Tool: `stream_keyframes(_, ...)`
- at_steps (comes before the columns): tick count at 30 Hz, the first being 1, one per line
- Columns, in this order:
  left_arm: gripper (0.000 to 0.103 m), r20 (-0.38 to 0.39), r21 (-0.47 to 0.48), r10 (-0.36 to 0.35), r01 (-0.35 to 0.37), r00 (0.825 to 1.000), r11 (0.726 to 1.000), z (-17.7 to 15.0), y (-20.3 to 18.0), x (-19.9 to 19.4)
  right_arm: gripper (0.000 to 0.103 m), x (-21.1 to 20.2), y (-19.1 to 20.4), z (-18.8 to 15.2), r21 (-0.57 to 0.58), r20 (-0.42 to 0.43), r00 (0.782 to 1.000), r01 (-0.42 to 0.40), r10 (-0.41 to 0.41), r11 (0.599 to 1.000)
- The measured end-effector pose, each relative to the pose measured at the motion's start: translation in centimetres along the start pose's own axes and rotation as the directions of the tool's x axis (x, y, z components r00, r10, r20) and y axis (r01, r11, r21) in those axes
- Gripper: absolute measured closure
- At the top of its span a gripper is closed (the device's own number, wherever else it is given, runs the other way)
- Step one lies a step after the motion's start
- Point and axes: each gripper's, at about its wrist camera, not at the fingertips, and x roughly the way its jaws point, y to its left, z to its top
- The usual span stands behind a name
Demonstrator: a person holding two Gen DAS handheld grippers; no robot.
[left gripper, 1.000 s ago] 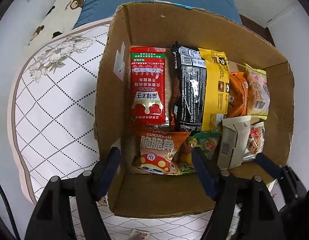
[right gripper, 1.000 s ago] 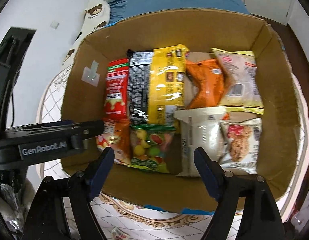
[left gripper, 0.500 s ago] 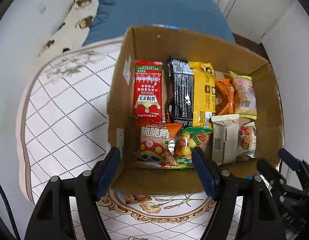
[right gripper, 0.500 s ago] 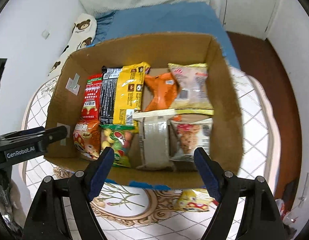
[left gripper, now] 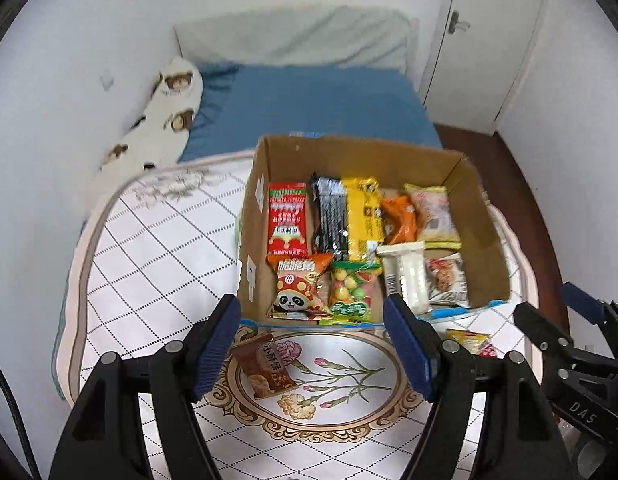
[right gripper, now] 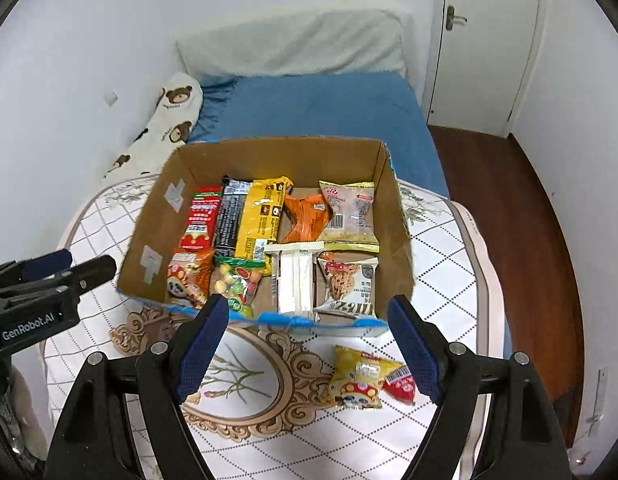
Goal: Organize snacks
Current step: 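Move both tools back over the remaining snacks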
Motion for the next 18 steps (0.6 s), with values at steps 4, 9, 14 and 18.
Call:
stream_keyframes(4,0.030,0.063,0.021,0.002,-0.004,0.998,1.000,-1.4,-0.6,-3.0,0.019,-3.4,0.1,-1.2,0.002,0.051,0.999,-0.014,0.014,1.000)
stream_keyframes(9,0.031,0.128,0.012,-0.006,0.004,0.992,1.000,-3.2,-0.8,-5.8,0.019,-6.6,0.4,-2.6,0.003,0.092,0.995,-0.037,0.037,0.999)
stream_keyframes(14,0.031,0.180,-0.005,0.007,-0.007,0.984,1.000,-4.7,-0.6,-7.7,0.019,-9.1,0.6,-4.0,0.005,0.123,0.990,-0.067,0.066,0.998)
stream_keyframes(18,0.030,0.176,-0.020,0.020,-0.017,0.984,1.000,-6.0,-0.5,-7.7,0.007,-9.2,0.1,-5.1,0.023,0.113,0.990,-0.083,0.079,0.996)
